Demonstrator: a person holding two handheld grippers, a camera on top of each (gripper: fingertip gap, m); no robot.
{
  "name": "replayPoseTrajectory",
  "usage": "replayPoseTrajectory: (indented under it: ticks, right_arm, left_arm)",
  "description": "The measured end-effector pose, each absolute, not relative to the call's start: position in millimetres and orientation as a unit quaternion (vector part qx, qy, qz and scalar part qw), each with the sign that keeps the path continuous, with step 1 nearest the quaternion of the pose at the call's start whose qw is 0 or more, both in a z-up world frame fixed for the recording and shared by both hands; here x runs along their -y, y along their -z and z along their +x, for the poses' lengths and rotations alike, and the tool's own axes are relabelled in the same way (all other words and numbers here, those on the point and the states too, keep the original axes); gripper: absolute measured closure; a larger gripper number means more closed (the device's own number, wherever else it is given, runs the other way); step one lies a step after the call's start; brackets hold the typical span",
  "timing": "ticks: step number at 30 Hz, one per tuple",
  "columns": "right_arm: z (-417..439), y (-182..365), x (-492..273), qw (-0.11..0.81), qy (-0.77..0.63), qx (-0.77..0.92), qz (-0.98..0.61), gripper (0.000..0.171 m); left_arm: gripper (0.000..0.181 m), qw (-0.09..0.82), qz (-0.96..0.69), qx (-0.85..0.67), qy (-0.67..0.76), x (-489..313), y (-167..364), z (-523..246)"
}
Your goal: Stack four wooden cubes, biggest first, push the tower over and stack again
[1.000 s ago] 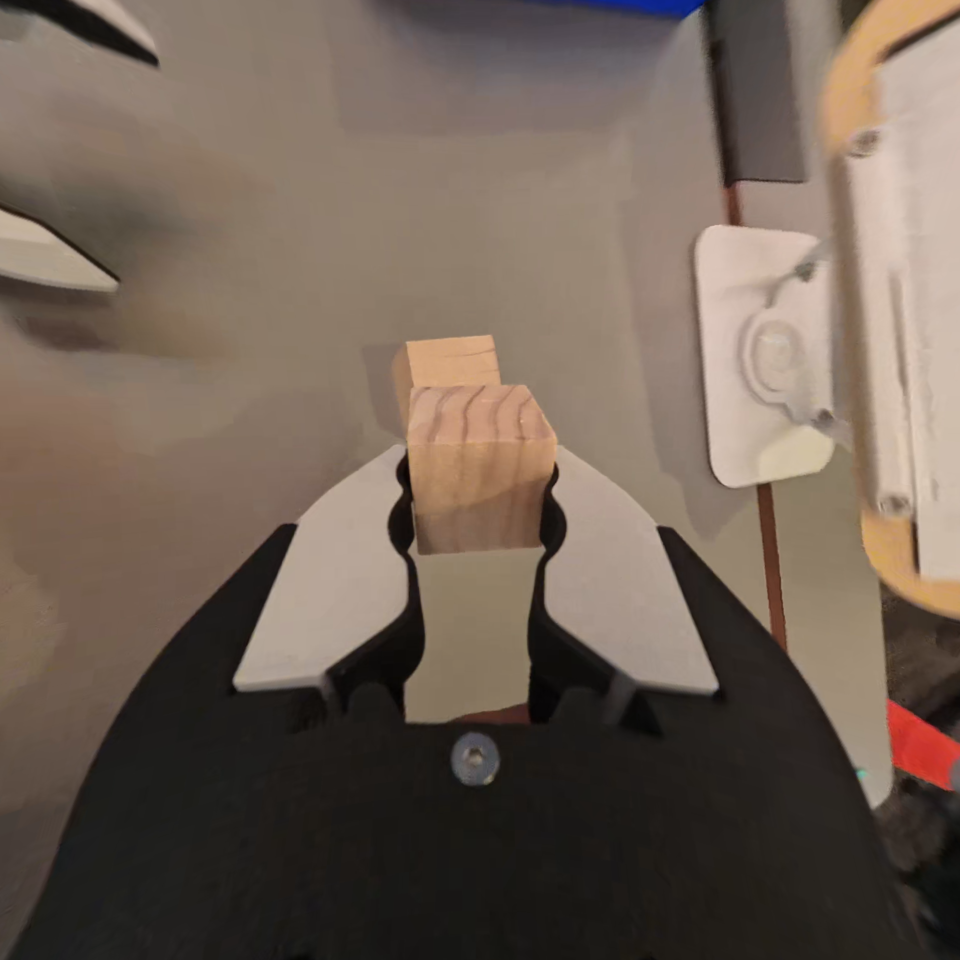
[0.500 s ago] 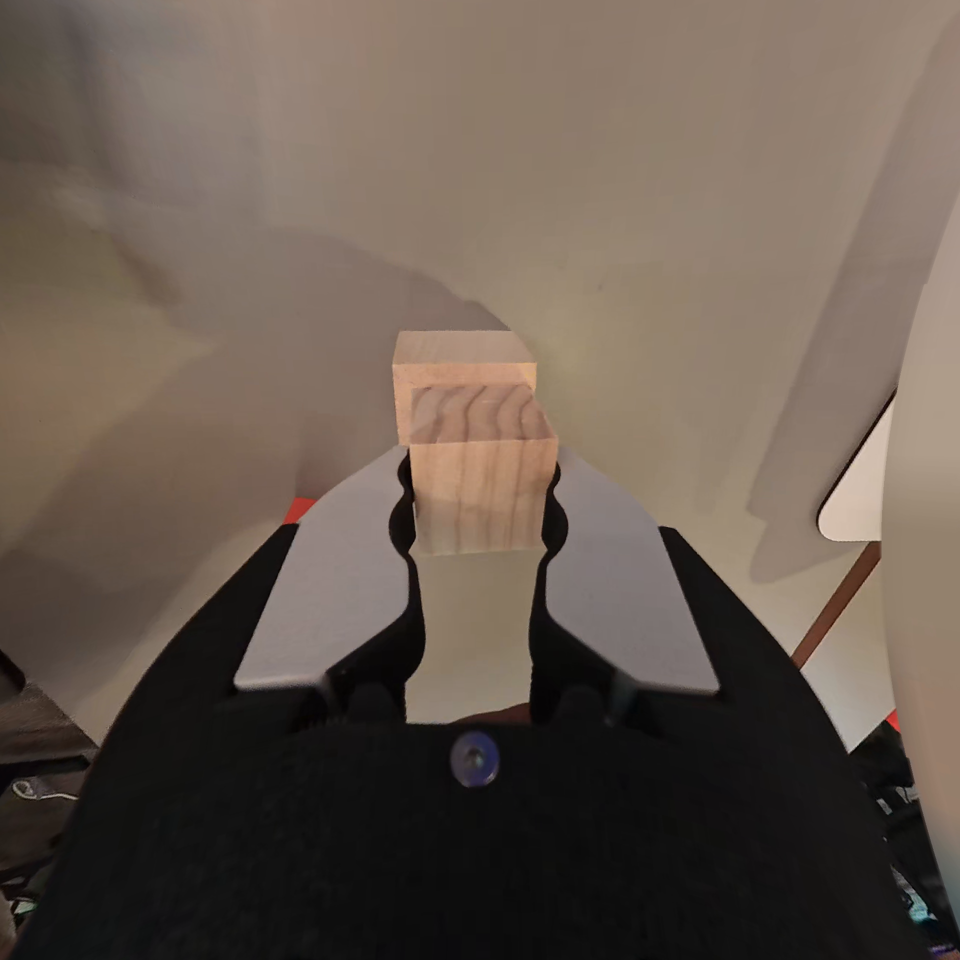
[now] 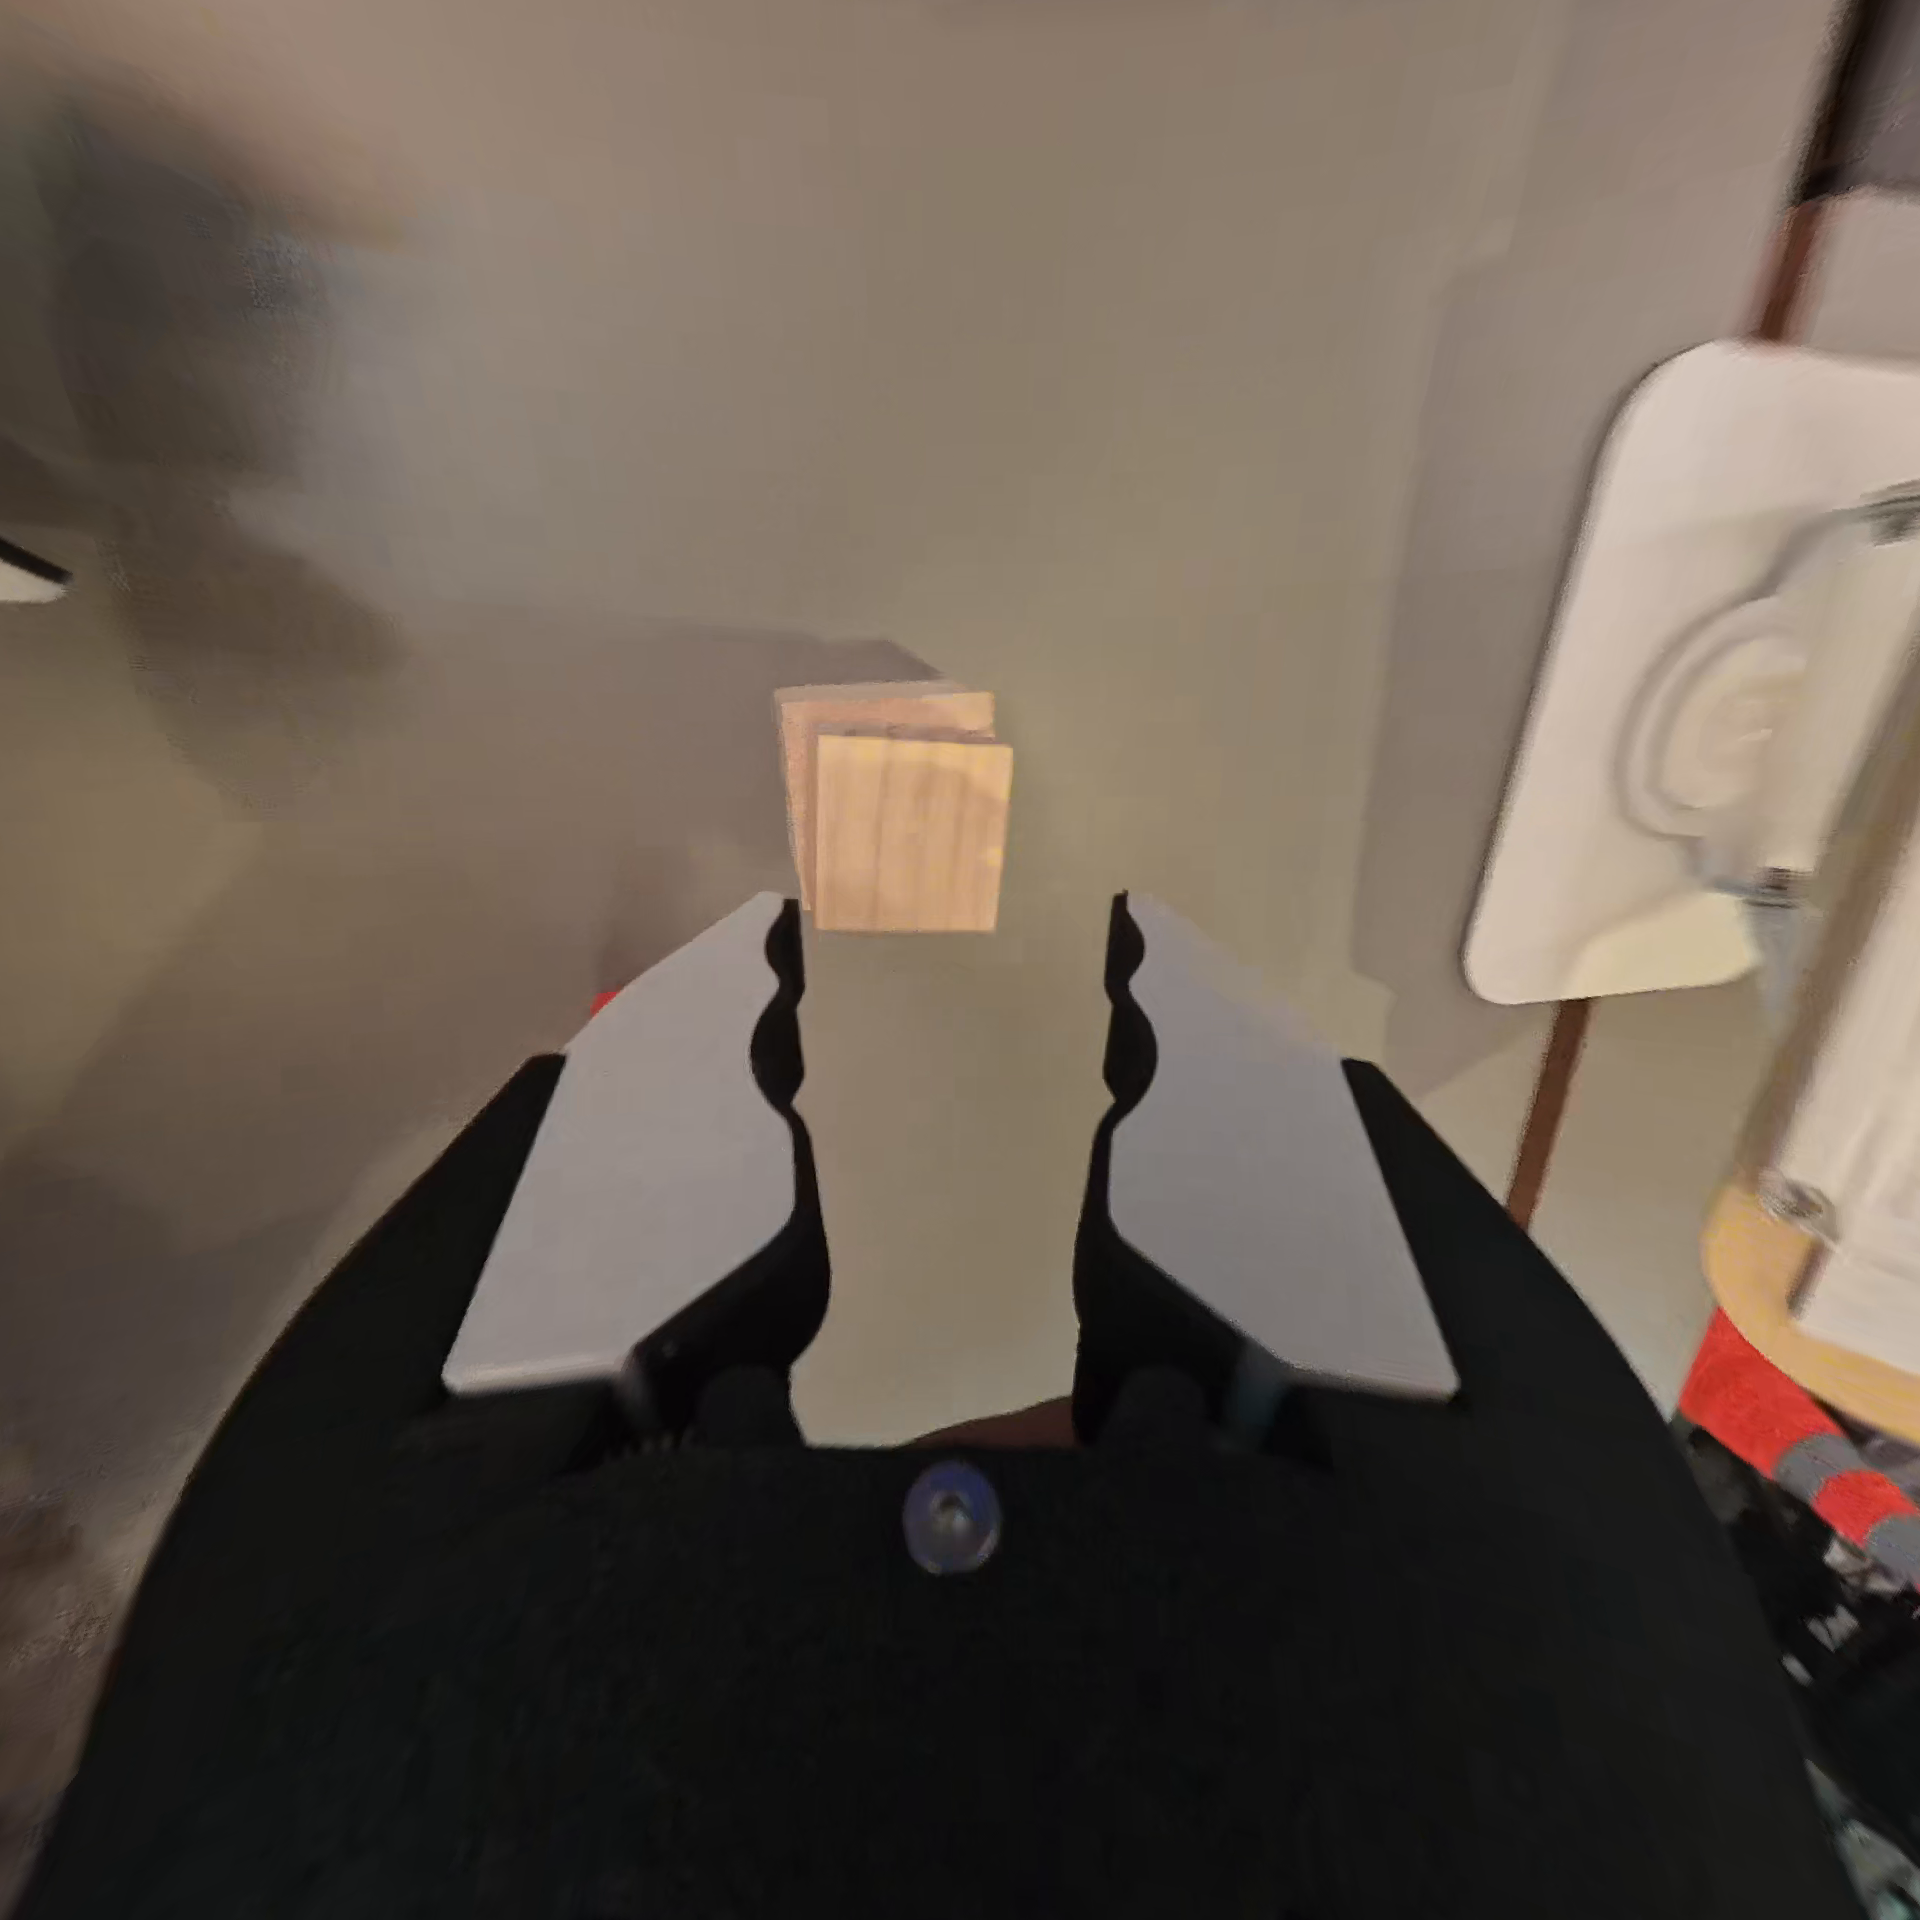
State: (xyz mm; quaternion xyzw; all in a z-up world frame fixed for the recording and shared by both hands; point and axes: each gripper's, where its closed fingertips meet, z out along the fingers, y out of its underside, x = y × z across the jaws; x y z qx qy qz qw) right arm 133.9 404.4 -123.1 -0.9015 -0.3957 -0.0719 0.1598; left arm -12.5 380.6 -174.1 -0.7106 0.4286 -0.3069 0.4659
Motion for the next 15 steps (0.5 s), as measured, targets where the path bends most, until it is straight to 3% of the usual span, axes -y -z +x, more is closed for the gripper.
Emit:
replayPoseTrajectory:
  ticks: [6,15]
  right_arm:
    - [129,80,-335,0.423,0.092,0.292,-0.853,0.111]
    - [138,154,-230,0.513,0.12,0.068,-0.847,0.103]
  left_arm:
    - [0.096,0.474,-0.705,-0.427,0.309,-381,172,-13]
    - [0.096,0.466,-0.686,-0.466,0.309,-368,174,-3]
